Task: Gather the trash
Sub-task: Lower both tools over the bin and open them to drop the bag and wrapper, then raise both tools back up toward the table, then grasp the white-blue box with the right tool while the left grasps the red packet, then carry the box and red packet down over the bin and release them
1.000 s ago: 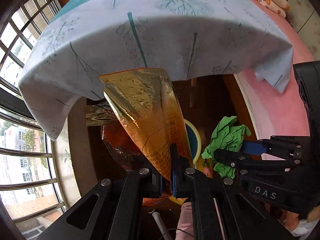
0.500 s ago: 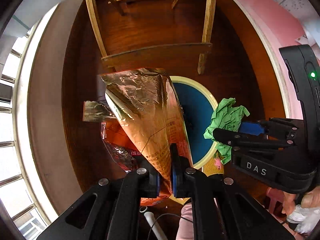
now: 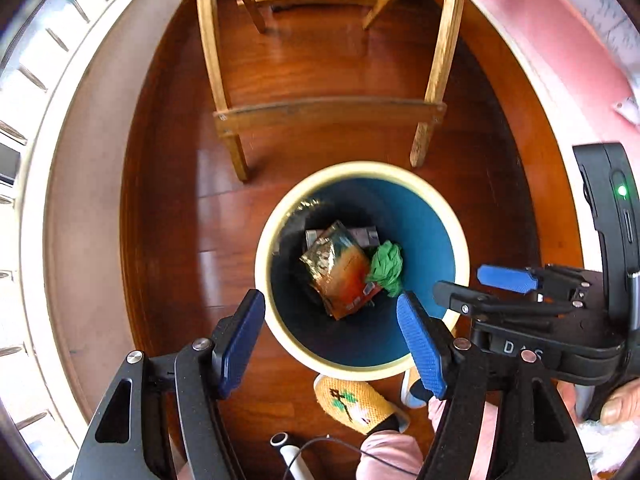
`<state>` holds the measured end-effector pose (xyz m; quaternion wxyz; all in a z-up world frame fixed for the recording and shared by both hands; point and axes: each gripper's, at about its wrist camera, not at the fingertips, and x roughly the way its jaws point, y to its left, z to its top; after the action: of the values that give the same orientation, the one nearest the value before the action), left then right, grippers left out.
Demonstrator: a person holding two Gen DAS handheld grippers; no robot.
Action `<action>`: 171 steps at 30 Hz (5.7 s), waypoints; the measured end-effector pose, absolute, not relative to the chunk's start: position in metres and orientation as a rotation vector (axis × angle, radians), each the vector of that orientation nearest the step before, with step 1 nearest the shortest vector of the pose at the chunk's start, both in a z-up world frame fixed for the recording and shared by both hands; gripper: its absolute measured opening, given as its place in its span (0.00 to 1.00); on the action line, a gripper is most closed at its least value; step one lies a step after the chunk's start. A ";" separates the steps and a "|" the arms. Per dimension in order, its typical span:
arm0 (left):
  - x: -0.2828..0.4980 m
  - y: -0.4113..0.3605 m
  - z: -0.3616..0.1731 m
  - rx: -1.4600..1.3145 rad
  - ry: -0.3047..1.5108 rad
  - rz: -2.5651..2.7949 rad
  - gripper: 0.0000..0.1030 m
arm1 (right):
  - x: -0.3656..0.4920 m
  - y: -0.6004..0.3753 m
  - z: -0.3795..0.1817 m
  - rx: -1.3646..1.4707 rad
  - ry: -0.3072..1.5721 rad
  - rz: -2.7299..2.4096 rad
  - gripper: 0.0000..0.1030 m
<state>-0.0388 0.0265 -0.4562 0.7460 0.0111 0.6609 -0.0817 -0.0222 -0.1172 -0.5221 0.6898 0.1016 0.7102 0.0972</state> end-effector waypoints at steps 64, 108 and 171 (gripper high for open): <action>0.070 0.009 0.091 0.055 0.917 -0.042 0.67 | 0.087 -0.215 0.047 -0.022 0.808 0.230 0.54; 0.475 -0.123 -0.081 0.066 1.303 0.154 0.59 | 0.447 -0.286 -0.129 -0.378 1.047 0.823 0.30; -0.014 0.052 -0.046 0.077 1.167 -0.095 0.11 | 0.008 -0.116 -0.105 0.055 1.188 0.422 0.30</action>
<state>-0.0138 0.0517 -0.0460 0.8329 0.0365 0.5505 -0.0448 0.0076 -0.1165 -0.1053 0.8074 0.0257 0.5555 0.1972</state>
